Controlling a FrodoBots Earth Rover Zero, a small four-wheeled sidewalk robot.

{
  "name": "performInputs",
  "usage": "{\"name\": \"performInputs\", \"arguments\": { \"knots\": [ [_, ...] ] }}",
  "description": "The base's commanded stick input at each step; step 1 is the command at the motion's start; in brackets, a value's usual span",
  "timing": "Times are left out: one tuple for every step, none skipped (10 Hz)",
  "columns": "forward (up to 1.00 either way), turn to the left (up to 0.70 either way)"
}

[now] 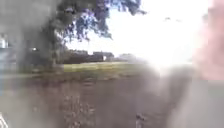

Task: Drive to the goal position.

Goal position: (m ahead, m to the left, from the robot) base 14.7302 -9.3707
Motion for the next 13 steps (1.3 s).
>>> {"name": "performInputs", "arguments": {
  "knots": [
    [0.00,-1.00],
    [0.00,-1.00],
    [0.00,-1.00],
    [0.00,-1.00],
    [0.00,-1.00],
    [0.00,-1.00],
    [0.00,0.00],
    [0.00,0.00],
    [0.00,0.00],
    [0.00,0.00],
    [0.00,0.00],
    [0.00,0.00],
    [0.00,0.00]
  ]
}}
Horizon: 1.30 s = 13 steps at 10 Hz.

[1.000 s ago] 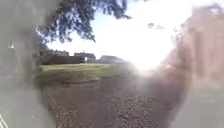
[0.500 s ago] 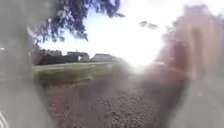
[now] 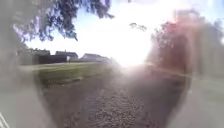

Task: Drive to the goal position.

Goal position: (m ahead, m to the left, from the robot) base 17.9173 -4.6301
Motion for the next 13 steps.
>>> {"name": "performInputs", "arguments": {
  "knots": [
    [0.00,0.00],
    [0.00,0.00],
    [0.33,0.00],
    [0.66,0.00],
    [1.00,0.00],
    [1.00,0.00],
    [1.00,0.00],
    [1.00,0.00],
    [1.00,0.00],
    [1.00,0.00],
    [1.00,0.00],
    [1.00,0.00],
    [1.00,0.00]
  ]
}}
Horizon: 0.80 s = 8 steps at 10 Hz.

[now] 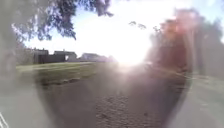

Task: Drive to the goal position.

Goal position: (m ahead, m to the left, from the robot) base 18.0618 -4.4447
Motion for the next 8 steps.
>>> {"name": "performInputs", "arguments": {
  "knots": [
    [1.00,0.00],
    [1.00,0.00],
    [1.00,0.00],
    [1.00,0.00],
    [1.00,0.00],
    [1.00,0.00],
    [1.00,-0.09],
    [1.00,-0.21]
  ]
}}
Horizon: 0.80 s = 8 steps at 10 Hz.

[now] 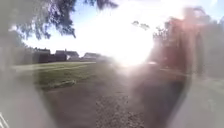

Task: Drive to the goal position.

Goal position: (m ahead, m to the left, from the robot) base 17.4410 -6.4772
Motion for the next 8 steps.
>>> {"name": "performInputs", "arguments": {
  "knots": [
    [1.00,-0.34],
    [1.00,-0.40],
    [1.00,-0.40],
    [1.00,-0.40],
    [1.00,-0.40],
    [1.00,-0.40],
    [1.00,-0.40],
    [1.00,0.00]
  ]
}}
